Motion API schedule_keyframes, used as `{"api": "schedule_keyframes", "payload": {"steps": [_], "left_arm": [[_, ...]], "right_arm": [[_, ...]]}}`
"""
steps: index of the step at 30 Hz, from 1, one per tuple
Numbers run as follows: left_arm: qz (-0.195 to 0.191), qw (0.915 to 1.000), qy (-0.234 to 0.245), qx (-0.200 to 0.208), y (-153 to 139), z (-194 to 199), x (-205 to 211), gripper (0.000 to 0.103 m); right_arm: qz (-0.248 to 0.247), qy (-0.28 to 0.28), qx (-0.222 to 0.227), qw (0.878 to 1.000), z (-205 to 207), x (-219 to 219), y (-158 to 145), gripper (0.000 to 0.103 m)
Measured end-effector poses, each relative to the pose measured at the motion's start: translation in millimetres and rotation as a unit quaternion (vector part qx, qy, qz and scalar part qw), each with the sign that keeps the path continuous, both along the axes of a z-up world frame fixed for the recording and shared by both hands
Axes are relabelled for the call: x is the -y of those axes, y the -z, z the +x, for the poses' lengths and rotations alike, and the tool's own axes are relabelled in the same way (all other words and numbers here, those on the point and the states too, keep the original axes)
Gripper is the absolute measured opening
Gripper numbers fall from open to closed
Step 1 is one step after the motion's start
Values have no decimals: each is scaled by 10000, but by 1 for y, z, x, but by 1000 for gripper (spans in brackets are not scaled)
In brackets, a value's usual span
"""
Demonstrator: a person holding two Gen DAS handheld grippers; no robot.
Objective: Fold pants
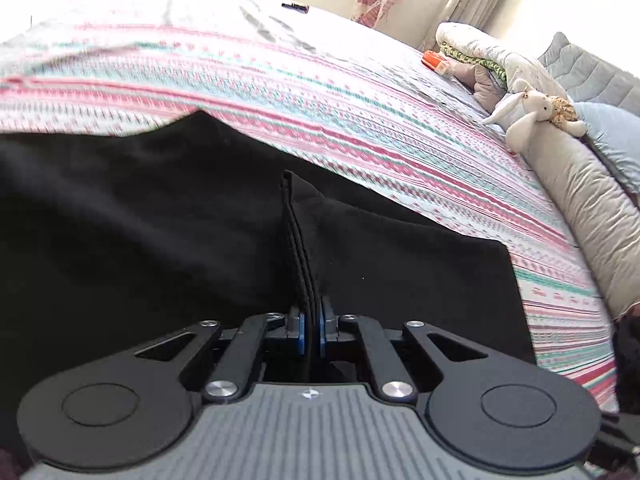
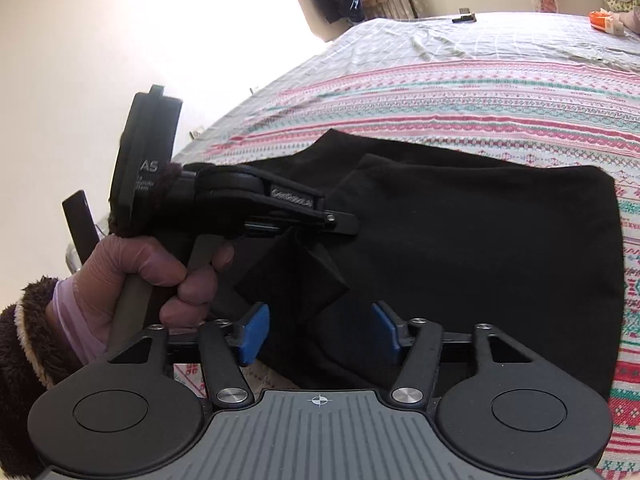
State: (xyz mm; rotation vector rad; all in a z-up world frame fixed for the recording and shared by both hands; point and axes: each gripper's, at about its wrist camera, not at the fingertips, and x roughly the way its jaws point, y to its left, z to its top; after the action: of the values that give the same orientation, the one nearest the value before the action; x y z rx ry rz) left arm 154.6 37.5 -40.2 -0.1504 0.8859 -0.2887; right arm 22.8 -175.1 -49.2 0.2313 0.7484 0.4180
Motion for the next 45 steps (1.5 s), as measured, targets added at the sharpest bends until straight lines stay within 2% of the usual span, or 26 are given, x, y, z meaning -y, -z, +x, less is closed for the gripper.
{"api": "schedule_keyframes", "payload": {"steps": [3,6,9,13,16,19,31,35,37,40,41,42,45], "left_arm": [[450,9985,-146,277,-6,3,-12,14],[841,9951,-282,437,-8,6,-28,14],[1313,9882,-541,565,-12,10,-47,14],[1610,9819,-840,535,-17,23,-79,14],[2094,9698,-1064,658,-22,26,-100,14],[2435,9585,-1298,713,-26,30,-123,14],[3083,9273,-1990,741,-42,44,-193,14],[3141,9222,-2164,644,-39,48,-206,14],[3236,9174,-2250,547,-34,52,-211,18],[3549,8994,-2495,538,-30,53,-213,36],[3537,8982,-2546,576,-32,51,-214,50],[3420,9012,-2588,620,-37,47,-214,61],[2980,9178,-2549,625,-47,40,-213,68]], "right_arm": [[-193,243,-82,9995,6,8,2,62],[-669,772,-456,9937,25,18,17,66],[-942,874,-557,9901,29,21,26,68],[-1050,741,-457,9907,32,11,27,69],[-1156,641,-367,9905,36,1,24,79],[-1252,566,-327,9900,39,-5,23,79],[-917,767,-668,9906,57,1,31,79],[-968,739,-680,9902,57,-1,32,79],[-998,716,-680,9901,56,-2,33,79],[-1025,693,-678,9900,56,-3,33,79],[-1020,692,-681,9900,56,-3,33,79],[-1009,693,-684,9901,56,-3,32,79],[-971,673,-694,9906,56,-3,31,79]]}}
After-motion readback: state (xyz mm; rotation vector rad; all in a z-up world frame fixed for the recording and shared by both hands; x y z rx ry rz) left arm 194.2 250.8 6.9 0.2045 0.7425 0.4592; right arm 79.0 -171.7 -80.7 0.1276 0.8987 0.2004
